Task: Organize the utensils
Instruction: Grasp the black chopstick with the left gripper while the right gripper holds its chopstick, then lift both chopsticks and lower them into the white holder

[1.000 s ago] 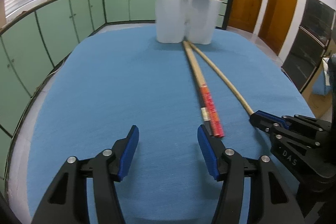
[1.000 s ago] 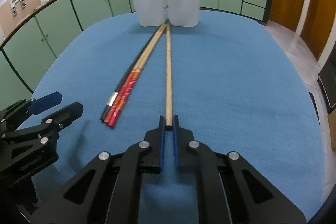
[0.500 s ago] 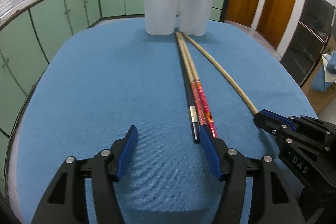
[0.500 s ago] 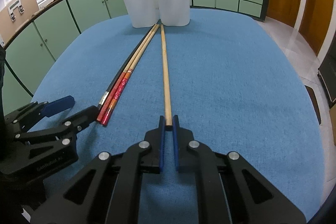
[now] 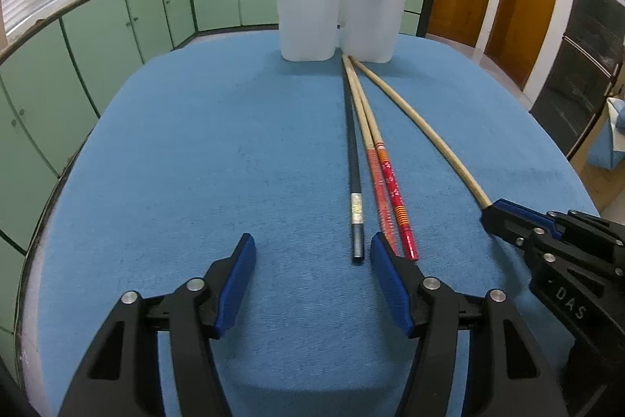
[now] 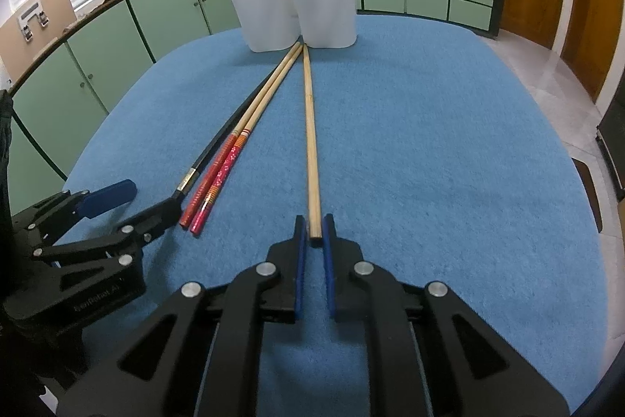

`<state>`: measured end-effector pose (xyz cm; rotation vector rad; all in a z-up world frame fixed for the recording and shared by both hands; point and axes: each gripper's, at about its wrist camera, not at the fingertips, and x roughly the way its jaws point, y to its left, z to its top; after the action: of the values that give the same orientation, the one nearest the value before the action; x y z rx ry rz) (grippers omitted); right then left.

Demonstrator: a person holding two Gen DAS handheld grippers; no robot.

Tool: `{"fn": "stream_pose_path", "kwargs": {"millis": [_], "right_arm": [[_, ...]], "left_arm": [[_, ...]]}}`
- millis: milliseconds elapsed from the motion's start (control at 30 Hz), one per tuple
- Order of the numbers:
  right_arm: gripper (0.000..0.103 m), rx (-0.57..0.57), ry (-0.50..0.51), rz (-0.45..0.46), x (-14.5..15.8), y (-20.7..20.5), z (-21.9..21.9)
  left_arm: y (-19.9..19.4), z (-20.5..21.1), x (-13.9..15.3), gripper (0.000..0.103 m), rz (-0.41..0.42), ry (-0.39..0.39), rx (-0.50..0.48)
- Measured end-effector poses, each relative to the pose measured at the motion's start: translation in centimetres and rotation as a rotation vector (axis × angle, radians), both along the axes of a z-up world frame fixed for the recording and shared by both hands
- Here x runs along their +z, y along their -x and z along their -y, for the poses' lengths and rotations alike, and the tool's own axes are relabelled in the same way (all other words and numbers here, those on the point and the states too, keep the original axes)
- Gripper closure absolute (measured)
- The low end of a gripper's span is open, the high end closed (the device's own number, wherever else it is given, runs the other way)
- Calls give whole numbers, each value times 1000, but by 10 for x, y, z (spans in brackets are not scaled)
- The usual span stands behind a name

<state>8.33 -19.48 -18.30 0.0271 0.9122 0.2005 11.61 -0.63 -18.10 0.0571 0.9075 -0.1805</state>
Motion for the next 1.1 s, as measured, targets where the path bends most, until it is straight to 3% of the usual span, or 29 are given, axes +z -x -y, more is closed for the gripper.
{"fn": "stream_pose_path", "kwargs": {"millis": [67, 133, 200, 267, 633, 1100], "right_arm": [[93, 8, -2, 0, 0, 0, -1], [97, 11, -10, -1, 0, 0, 1], [97, 11, -19, -1, 0, 1, 1], [97, 11, -28, 1, 1, 2, 3], [97, 6, -30, 46, 24, 16, 12], [97, 18, -79, 220, 114, 19, 30]], "left_arm": [[0, 1, 1, 54, 2, 10, -8], [0, 3, 1, 75, 4, 16, -20], [1, 7, 1, 89, 6, 22, -36], [1, 11, 1, 96, 5, 29, -50], [14, 8, 25, 97, 65, 59, -56], [33, -7, 127, 97, 309, 98, -62]]}}
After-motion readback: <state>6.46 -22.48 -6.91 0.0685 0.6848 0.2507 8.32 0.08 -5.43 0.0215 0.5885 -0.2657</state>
